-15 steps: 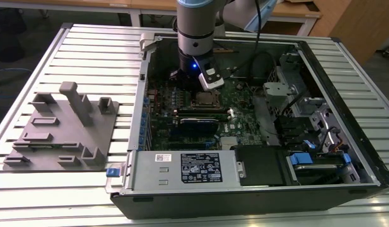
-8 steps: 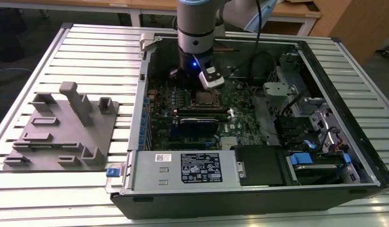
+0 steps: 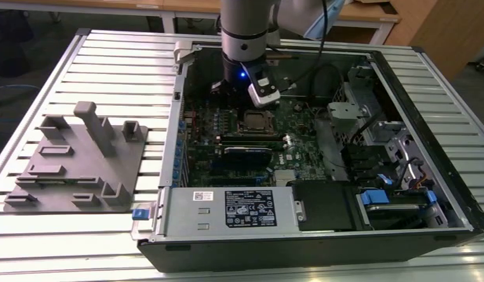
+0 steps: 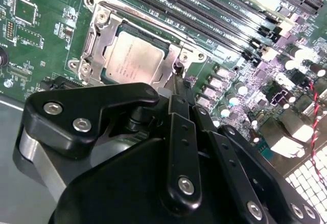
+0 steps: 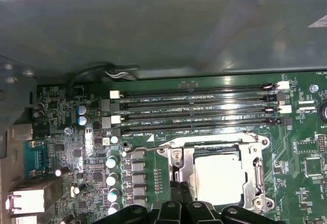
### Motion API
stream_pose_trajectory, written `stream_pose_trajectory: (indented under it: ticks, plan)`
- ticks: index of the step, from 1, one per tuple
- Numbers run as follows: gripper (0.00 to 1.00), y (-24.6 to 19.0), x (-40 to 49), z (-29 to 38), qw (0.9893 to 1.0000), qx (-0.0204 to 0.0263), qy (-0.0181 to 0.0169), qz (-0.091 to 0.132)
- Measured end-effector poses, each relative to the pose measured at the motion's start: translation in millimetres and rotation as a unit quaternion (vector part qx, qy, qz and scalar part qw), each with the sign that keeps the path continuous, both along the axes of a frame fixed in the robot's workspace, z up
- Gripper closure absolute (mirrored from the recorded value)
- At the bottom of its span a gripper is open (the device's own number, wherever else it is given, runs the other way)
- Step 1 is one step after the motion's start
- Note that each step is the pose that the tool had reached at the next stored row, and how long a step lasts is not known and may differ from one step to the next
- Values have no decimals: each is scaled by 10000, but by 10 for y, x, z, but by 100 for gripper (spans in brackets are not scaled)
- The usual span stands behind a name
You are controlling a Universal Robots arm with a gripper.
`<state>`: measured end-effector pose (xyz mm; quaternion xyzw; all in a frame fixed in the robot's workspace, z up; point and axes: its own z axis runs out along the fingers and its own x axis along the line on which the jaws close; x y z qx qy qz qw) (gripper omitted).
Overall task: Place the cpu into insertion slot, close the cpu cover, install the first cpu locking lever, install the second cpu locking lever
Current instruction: 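Close the cpu cover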
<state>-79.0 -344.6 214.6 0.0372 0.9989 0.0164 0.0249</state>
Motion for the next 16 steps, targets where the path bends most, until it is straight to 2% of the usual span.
stream_pose_trajectory:
  ticks: [5,13,16]
  plan:
    - [89,0,74,0,10000,-1,1,-1]
    - [89,0,279,-4,10000,-1,1,0]
    - [89,-1,303,-3,10000,-1,1,0]
